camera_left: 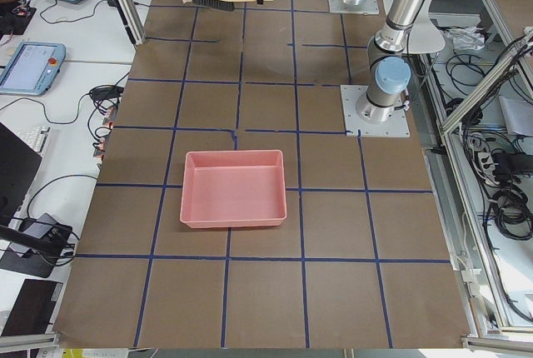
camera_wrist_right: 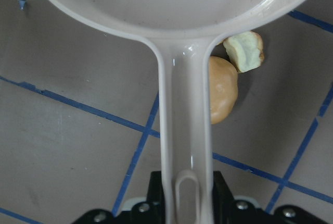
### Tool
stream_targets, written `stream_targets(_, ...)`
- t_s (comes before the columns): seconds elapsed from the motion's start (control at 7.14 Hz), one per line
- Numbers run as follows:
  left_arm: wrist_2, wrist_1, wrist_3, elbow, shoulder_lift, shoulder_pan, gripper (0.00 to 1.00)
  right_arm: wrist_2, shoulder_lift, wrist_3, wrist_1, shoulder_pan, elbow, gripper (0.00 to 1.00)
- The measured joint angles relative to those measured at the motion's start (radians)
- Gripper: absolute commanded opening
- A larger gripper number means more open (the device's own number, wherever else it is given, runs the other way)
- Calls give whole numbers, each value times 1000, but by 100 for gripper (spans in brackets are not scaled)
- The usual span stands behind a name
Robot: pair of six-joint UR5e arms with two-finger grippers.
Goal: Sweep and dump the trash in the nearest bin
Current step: 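Carry the dustpan past the potato and set it down beyond the food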
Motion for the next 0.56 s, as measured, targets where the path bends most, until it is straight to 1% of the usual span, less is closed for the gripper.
stream_targets(0.28,-2,0,-1,1,-2,-2,2,-46,3,-282,-7,-134,-11,0)
stream_targets(0.56,-4,0,-2,3,-2,-3,2,-66,26,-540,-24,-237,-19,0)
